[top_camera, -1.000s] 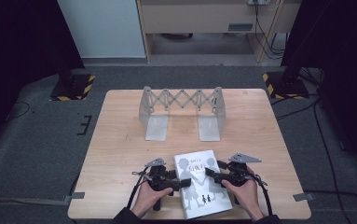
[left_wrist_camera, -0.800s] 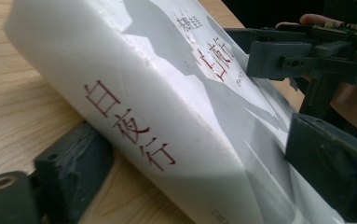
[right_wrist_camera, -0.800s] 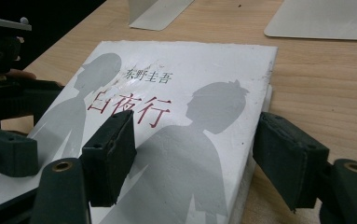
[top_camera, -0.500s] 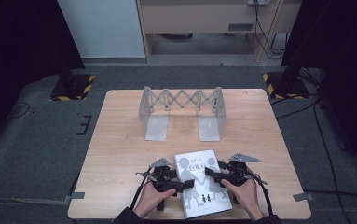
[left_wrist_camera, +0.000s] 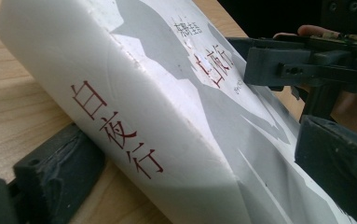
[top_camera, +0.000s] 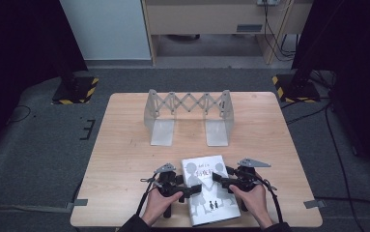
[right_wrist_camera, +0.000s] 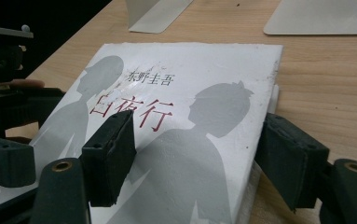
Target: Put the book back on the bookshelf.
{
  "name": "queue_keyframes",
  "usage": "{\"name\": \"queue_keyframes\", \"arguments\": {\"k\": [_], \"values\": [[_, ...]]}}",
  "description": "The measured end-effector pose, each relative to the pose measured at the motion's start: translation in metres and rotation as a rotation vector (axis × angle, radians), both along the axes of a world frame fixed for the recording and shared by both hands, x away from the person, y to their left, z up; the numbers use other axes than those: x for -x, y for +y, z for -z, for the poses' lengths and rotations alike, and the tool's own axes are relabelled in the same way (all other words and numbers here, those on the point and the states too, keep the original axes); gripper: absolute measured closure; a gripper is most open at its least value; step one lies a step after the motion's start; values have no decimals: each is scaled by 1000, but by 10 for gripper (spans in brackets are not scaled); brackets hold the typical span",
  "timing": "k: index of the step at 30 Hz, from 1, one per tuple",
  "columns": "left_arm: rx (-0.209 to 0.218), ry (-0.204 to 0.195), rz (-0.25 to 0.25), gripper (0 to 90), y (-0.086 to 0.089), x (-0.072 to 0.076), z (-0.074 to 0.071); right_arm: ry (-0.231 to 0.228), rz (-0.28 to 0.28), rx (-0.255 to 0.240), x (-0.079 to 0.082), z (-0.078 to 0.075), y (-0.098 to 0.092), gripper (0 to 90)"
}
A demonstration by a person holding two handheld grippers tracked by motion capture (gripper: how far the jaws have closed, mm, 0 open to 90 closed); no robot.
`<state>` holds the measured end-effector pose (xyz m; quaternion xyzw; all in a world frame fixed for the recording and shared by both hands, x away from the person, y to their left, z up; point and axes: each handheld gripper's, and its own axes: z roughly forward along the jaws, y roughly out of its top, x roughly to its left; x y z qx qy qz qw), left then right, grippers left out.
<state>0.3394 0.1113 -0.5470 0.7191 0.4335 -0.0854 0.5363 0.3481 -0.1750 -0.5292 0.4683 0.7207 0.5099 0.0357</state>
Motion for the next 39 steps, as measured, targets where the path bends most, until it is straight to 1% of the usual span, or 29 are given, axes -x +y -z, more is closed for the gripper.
{"name": "queue_keyframes", "arguments": {"k": [2,6,11,15,17,20,21,23,24,25,27,31,35,37,38,39], "values": [[-8,0,-5,76,2,-1,0,12,7,-17,-1,1,1,301],[-2,6,-14,101,3,-1,0,14,23,-20,0,1,3,307],[11,45,-43,151,5,-2,-1,13,50,-29,1,0,5,335],[13,62,-49,171,7,-2,-2,4,49,-25,1,-3,5,380],[26,67,-64,187,8,-2,-3,-5,49,-25,1,-4,5,390],[39,37,-78,221,10,-1,-10,-36,66,-55,0,-7,3,432],[35,20,-76,231,11,-1,-13,-42,72,-68,0,-8,3,446],[27,-14,-78,242,11,-1,-20,-69,83,-96,1,-11,2,458],[21,-25,-77,243,11,-1,-22,-91,74,-101,0,-13,1,459],[13,-41,-78,244,11,-1,-24,-99,73,-102,0,-15,2,461],[18,-51,-84,248,11,-1,-26,-134,70,-98,0,-18,2,466],[21,-62,-86,265,12,-3,-30,-157,67,-105,-1,-20,2,473],[28,-96,-90,288,11,-6,-39,-192,68,-114,-1,-27,1,481],[31,-118,-93,304,10,-7,-45,-211,80,-130,-1,-30,1,488],[28,-125,-92,311,9,-7,-48,-218,87,-145,-1,-32,1,490],[24,-138,-93,316,8,-7,-51,-229,89,-149,-2,-33,1,491]]}}
